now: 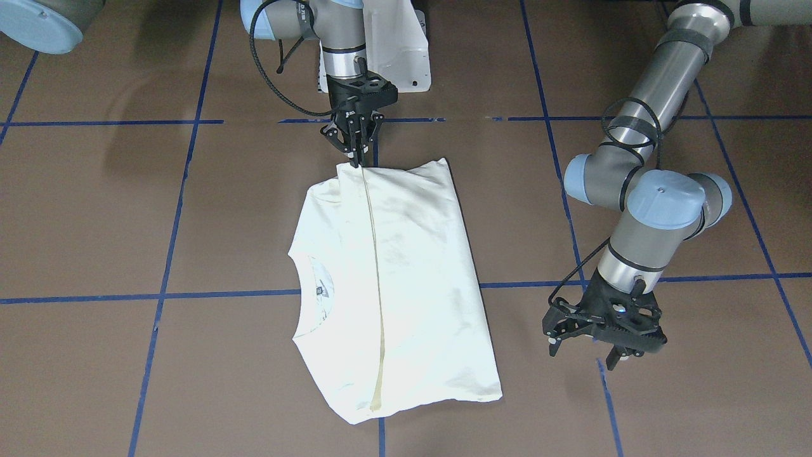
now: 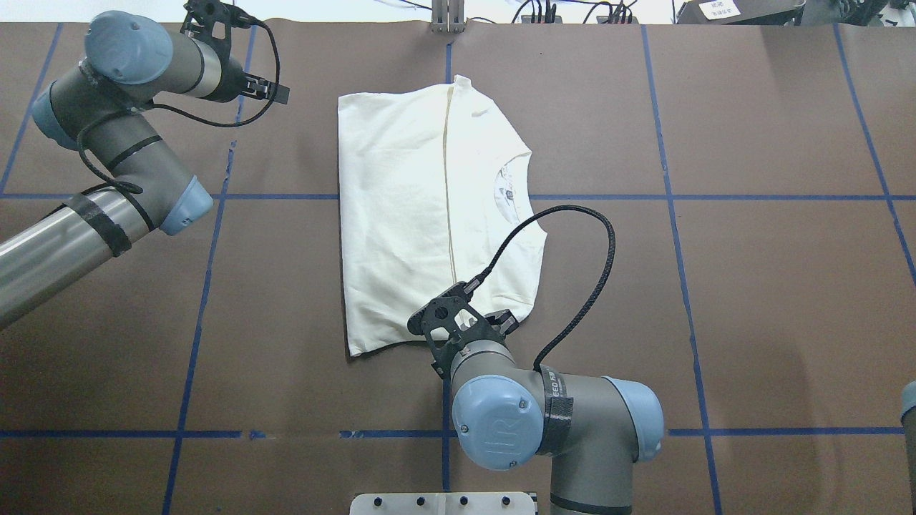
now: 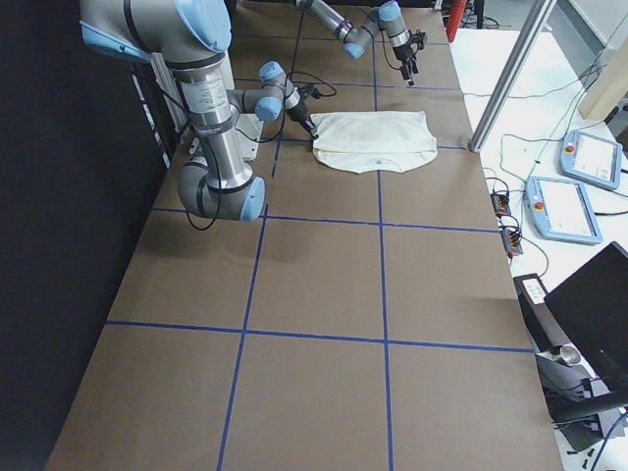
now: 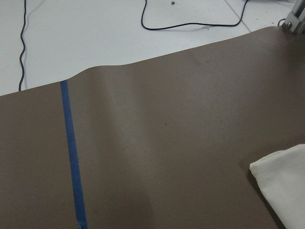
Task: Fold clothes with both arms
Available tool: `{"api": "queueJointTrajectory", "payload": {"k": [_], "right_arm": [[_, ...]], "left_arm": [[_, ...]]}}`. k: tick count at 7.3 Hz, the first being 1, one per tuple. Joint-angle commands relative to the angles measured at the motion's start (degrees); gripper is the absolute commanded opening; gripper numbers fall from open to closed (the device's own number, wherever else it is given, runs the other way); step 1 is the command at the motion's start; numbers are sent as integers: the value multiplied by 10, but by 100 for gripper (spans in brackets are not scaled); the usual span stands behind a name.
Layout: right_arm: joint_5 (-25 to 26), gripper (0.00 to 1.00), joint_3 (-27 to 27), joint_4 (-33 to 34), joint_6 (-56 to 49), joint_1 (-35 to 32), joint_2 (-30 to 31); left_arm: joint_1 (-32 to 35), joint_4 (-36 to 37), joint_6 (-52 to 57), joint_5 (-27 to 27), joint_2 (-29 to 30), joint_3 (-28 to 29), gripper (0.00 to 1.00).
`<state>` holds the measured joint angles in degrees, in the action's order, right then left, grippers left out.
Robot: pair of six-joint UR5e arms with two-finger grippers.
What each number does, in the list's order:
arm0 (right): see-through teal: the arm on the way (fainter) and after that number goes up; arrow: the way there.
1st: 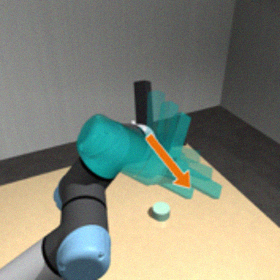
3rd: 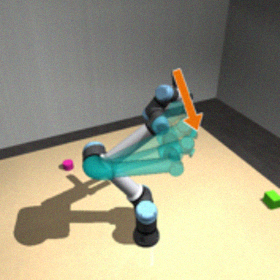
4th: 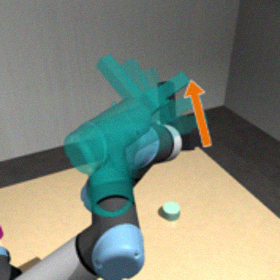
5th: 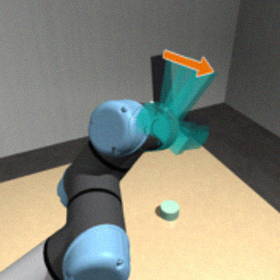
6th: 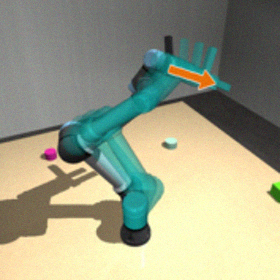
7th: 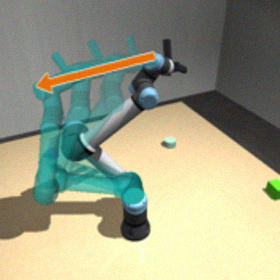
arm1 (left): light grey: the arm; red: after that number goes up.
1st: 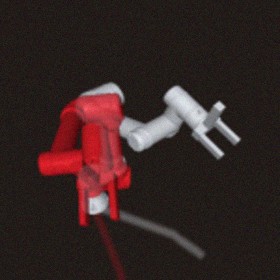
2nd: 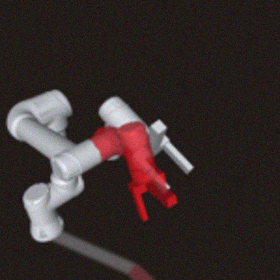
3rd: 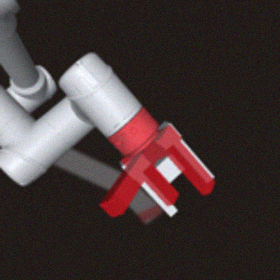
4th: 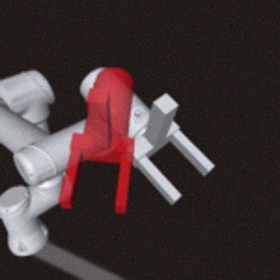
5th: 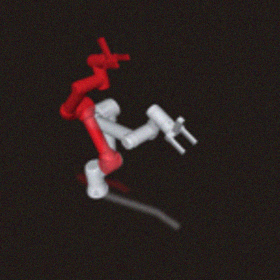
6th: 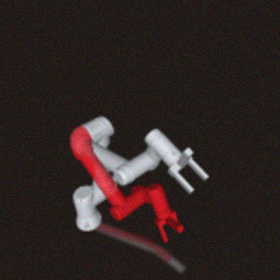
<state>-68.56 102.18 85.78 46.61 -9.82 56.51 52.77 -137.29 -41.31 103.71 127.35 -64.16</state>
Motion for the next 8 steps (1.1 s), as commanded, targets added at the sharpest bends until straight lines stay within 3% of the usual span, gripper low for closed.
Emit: {"api": "queueJointTrajectory", "payload": {"k": [1,2,5,8], "right_arm": [[0,11,0,0,0,1,1],[0,0,0,0,1,0,1],[-1,0,24,2,51,-9,7],[-3,0,81,2,140,-7,100]], "left_arm": [[0,0,0,0,0,0,100],[0,0,0,0,0,0,100],[-2,0,0,0,0,-1,100],[-5,-1,-1,0,0,-1,100]]}}
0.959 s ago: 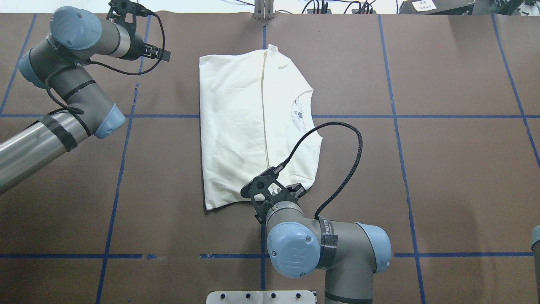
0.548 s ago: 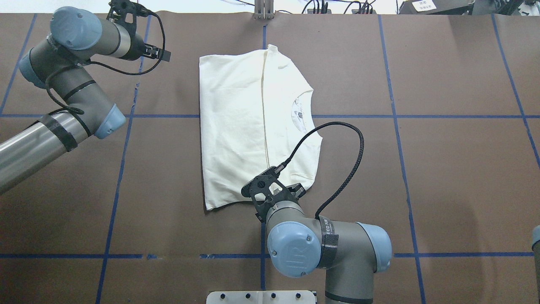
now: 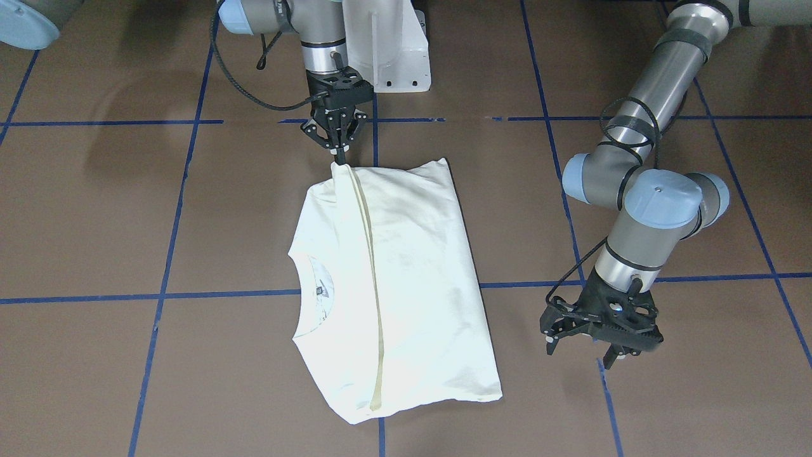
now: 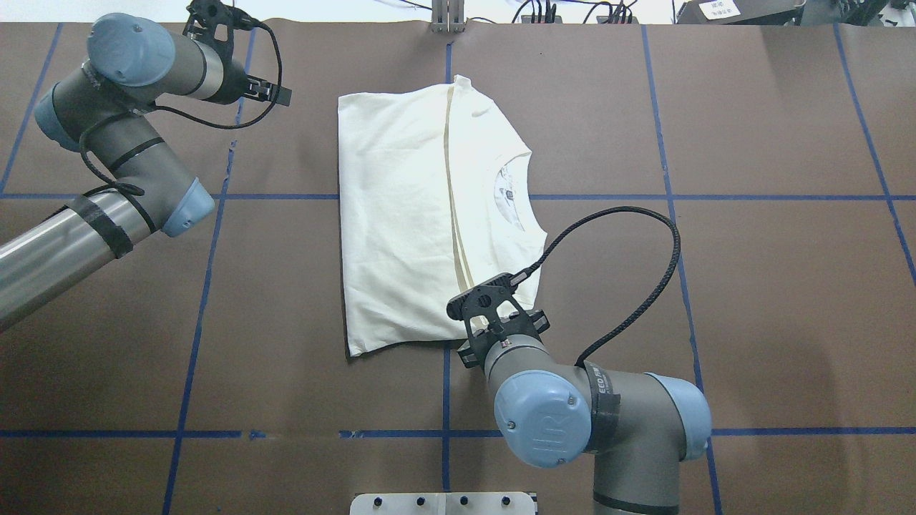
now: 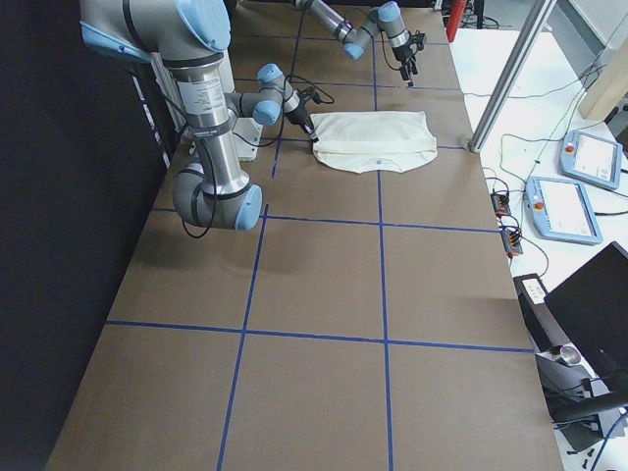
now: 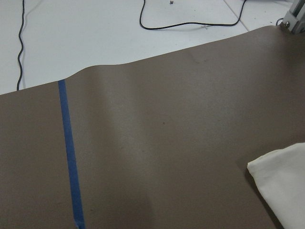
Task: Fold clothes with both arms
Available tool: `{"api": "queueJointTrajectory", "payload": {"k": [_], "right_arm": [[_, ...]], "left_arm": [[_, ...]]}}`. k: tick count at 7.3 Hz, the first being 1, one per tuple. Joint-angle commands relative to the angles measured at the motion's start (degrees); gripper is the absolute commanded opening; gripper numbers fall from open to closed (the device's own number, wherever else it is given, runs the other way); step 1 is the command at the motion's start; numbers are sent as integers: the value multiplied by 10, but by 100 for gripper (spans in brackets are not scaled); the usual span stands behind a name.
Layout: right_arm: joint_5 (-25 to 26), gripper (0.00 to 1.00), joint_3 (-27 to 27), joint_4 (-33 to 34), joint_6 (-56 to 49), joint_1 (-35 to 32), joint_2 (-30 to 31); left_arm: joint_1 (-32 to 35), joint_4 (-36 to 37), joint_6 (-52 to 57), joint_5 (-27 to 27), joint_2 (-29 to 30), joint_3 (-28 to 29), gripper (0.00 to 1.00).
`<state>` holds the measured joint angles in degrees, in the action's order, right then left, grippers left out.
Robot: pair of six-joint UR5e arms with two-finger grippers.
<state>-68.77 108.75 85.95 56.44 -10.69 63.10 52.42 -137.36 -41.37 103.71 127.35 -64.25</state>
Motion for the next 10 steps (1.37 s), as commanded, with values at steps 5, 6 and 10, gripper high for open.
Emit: {"api": "queueJointTrajectory", "payload": {"k": [5,6,10], "right_arm": [[0,100,22,-1,68,0,57],[-3,100,29,-1,62,-12,54],[-96,100,-39,-3,34,-105,-23]], "left_arm": [[-9,-16,-18,0,-3,-1,100],[-11,-16,-19,0,-4,-2,100],[-11,-16,-19,0,-4,-5,100]]}}
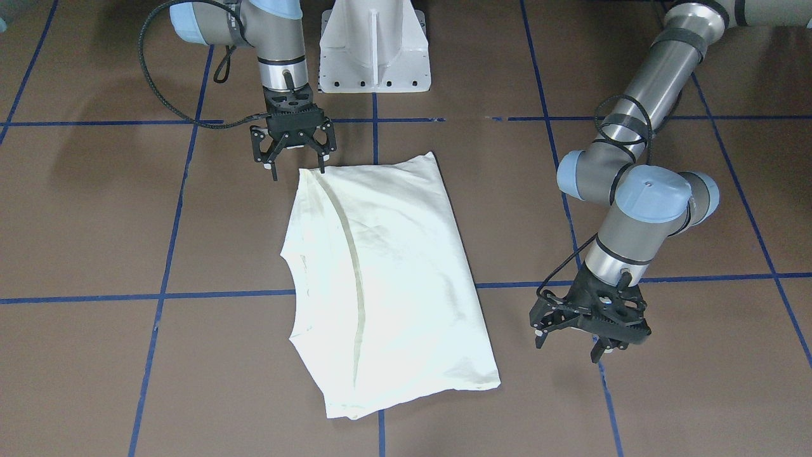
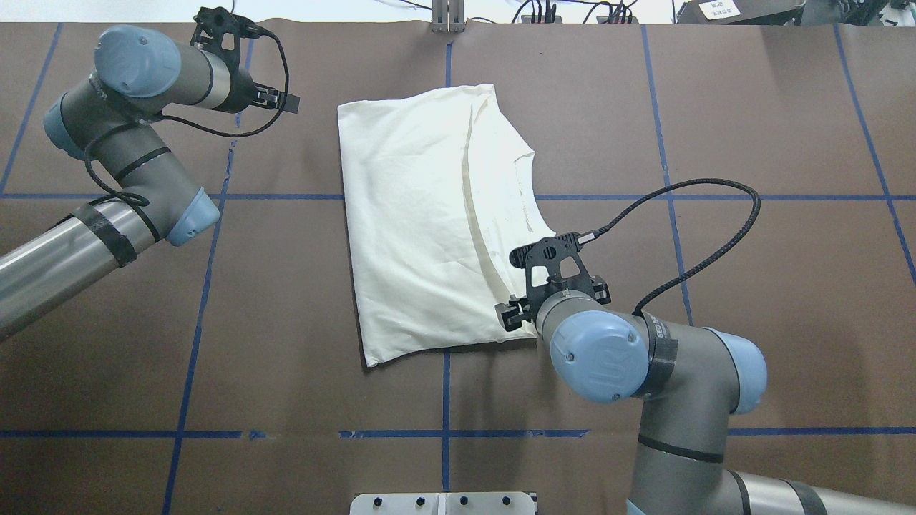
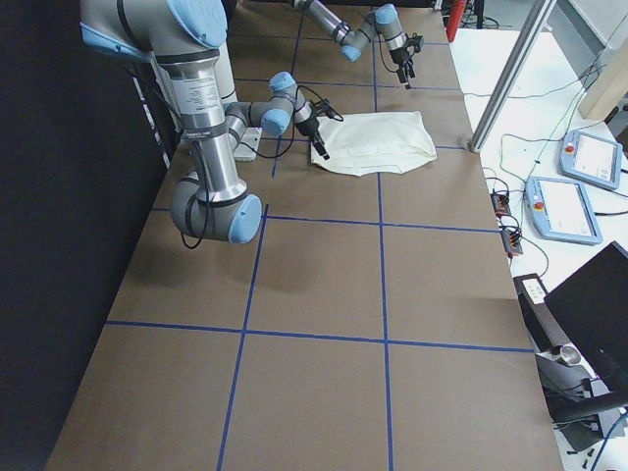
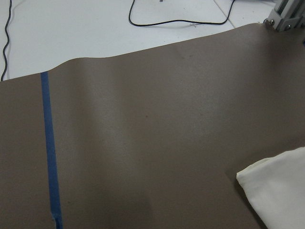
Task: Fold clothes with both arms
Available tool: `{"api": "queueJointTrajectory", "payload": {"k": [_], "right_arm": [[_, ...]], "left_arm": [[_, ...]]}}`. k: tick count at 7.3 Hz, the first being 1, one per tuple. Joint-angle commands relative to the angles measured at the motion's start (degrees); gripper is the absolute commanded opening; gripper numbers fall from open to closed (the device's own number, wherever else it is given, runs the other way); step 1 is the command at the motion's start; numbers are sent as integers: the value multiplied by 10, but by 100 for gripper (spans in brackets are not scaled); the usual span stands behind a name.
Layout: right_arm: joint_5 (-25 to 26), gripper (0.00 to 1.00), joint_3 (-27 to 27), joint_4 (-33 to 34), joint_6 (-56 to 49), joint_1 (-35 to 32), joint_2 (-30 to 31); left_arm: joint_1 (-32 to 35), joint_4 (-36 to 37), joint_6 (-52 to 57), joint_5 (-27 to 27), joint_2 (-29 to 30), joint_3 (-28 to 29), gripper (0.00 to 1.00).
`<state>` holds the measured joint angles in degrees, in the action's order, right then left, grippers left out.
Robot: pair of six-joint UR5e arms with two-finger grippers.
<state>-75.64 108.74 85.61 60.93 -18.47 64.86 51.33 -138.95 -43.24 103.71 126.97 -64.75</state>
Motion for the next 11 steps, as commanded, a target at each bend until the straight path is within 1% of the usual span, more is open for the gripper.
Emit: {"api": "queueJointTrajectory", "payload": {"k": [1,2,3,4,8,9,11], "right_arm": [[-46,100,-93,0,-13,-48,-81],[-57,100,-126,-4,-18,-57,-100],[-64,100,-143,-28,-17,-57,-101],[-65,100,-161,-37,-17,-57,-105],[-76,100,-183,-30,-67,-64,-100],[-106,100,-183,-22,-95,-88,-97],[-139,100,-179,-24,-156,-145,-67]], "left_arm": [[0,0,0,0,0,-1,100],[-2,0,0,0,0,-1,100],[-2,0,0,0,0,-1,100],[-3,-1,0,0,0,-1,100],[-4,-4,-1,0,-4,-1,100],[-4,-4,0,0,-4,-1,100],[-5,-4,-1,0,-4,-3,100]]}}
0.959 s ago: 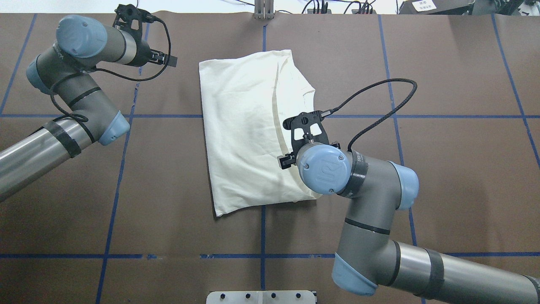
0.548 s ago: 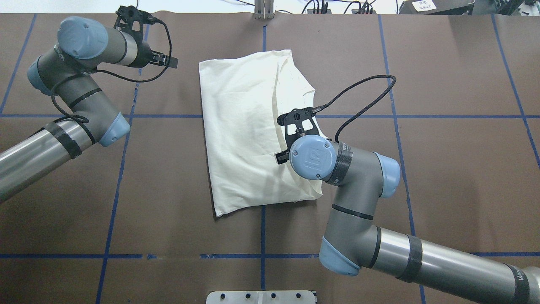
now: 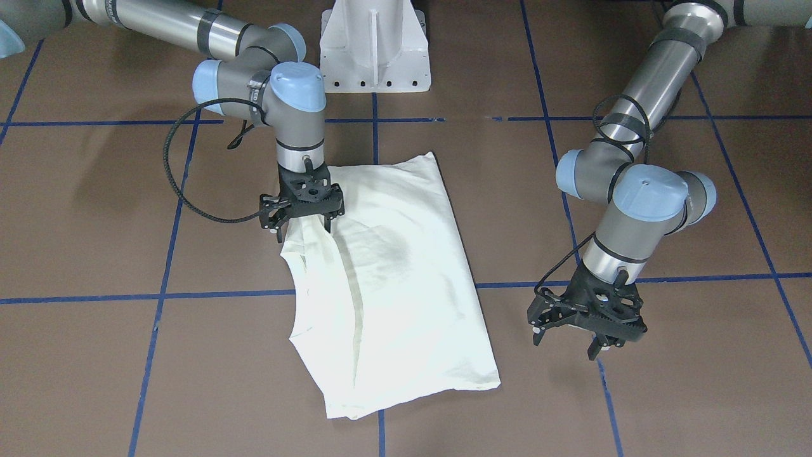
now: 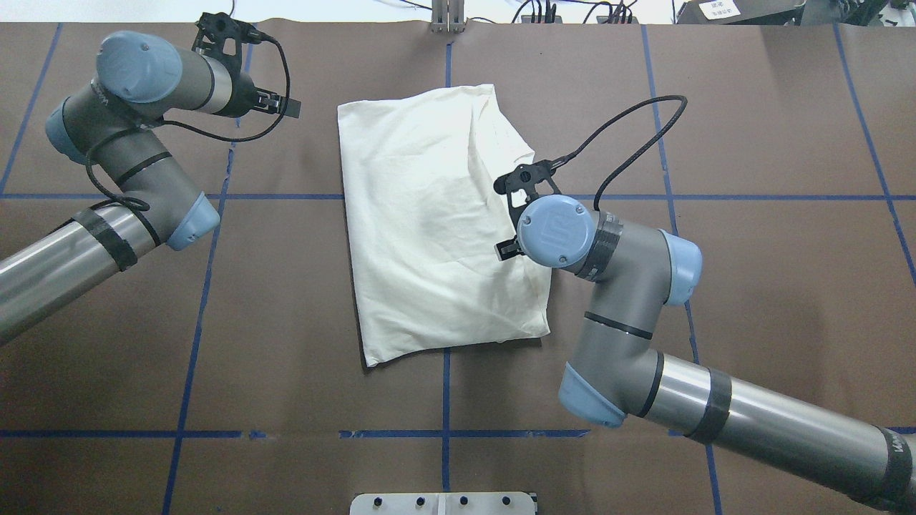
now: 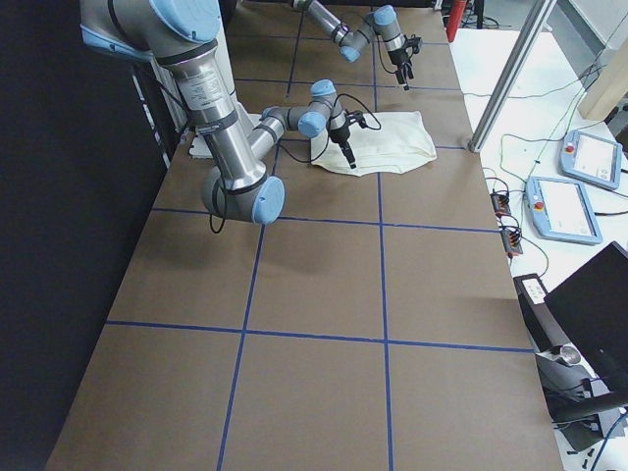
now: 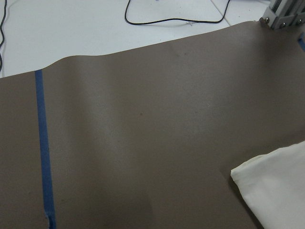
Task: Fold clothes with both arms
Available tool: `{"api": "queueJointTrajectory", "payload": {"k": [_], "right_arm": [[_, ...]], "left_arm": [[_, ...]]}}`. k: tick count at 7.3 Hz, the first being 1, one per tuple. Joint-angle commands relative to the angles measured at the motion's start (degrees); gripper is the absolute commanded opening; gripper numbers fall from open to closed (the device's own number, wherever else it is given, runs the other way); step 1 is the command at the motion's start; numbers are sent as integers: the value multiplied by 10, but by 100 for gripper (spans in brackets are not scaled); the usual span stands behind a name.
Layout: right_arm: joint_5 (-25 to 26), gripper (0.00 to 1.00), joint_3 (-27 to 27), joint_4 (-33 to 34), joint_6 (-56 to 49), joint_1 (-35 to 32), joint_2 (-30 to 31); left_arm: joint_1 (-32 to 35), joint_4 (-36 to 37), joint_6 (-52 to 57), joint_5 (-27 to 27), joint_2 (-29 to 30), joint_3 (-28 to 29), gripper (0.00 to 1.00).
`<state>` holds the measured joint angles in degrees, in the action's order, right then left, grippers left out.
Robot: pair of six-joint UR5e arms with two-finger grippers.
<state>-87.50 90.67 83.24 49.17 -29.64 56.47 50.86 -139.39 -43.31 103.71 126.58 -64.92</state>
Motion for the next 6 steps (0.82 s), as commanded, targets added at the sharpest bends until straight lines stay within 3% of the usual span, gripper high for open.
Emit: {"api": "queueJointTrajectory", "payload": {"k": [1,4,5,6], "right_arm": [[-23,100,6,-5,-45,-47,25],[-77,100,88,-12,73,-56,45],[-99,100,112,-78,130,-56,83],[-116,100,113,-197,177,-55,131]], "left_arm": [[-2,0,-5,0,-4,-9,100],[-41,10,-108,1,-40,-95,100],[-58,10,-174,-1,-48,-127,100],[-103,11,-225,-5,-81,-180,100]]}}
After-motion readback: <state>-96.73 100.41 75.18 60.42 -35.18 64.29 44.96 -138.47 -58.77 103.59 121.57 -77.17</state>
